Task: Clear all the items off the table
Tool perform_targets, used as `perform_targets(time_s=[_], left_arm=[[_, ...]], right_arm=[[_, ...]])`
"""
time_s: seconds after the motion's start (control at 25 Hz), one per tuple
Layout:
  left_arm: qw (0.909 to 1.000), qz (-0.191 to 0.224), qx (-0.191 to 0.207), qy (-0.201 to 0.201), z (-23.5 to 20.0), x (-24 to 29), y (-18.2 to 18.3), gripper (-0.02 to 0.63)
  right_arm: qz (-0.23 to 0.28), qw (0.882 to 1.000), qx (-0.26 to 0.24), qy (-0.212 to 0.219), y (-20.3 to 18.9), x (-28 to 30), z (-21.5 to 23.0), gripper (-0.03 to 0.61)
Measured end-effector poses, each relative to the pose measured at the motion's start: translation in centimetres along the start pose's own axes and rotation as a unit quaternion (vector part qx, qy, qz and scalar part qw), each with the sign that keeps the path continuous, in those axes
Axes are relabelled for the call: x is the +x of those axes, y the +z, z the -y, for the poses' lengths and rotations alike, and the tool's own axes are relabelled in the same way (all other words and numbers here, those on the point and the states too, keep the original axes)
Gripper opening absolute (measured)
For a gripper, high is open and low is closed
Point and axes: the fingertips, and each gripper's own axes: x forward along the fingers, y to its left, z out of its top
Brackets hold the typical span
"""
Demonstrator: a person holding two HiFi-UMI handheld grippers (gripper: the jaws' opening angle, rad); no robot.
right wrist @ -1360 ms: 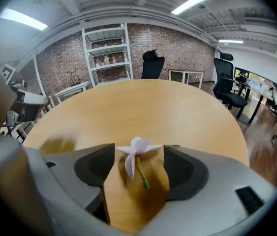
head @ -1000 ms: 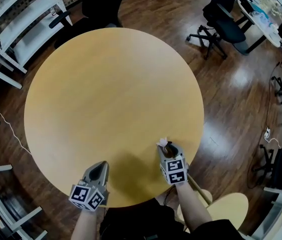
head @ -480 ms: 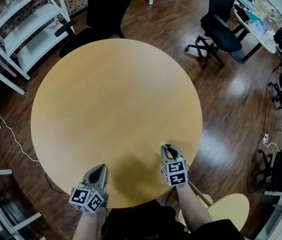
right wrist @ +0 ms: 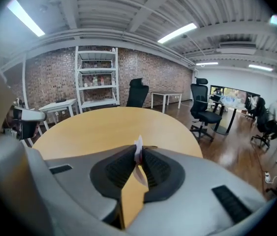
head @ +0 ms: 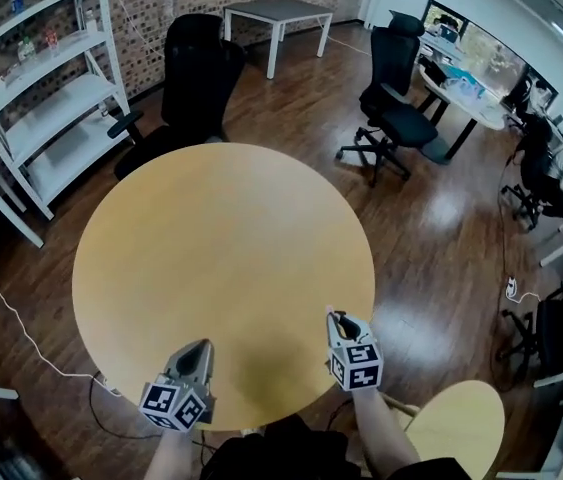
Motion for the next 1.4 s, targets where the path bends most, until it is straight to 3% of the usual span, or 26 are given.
perform_targets(time_s=[0.2,0.4,0.64,0.84,1.12,1.32,1.4], left_arm=[[0.9957,-0.002,0.018,-0.091,4.1,3.4,0.5,-0.009],[0.9791,-0.027,0.033,-0.199,12.4,8.1,-0.7,-0.009],[0.9451,-0.034,0.061,-0.319,25.6,10.0,-1.7,-0.009],[0.9176,-0.035,0.074,-0.389,35.9,10.3,-3.5,-0.009],[0.8840,-0.049,0.079,-0.458,48.6,8.2,-8.8,-0.009],[0.8623,-0.071,0.073,-0.496,55.1,6.7,-12.5,-0.009],[0.8485,-0.087,0.074,-0.517,57.4,5.8,-14.3,-0.009]], right_arm=[[0.027,0.994,0.028,-0.100,-1.3,-7.0,4.9,0.038],[0.052,0.974,0.077,-0.207,-4.1,-16.1,11.6,0.038],[0.080,0.936,0.131,-0.316,-9.0,-28.8,18.4,0.038],[0.100,0.904,0.159,-0.385,-12.9,-38.8,22.7,0.038],[0.099,0.870,0.190,-0.445,-20.5,-50.2,26.8,0.038],[0.108,0.849,0.205,-0.475,-24.2,-55.7,27.4,0.038],[0.112,0.839,0.210,-0.490,-25.6,-57.6,27.0,0.038]])
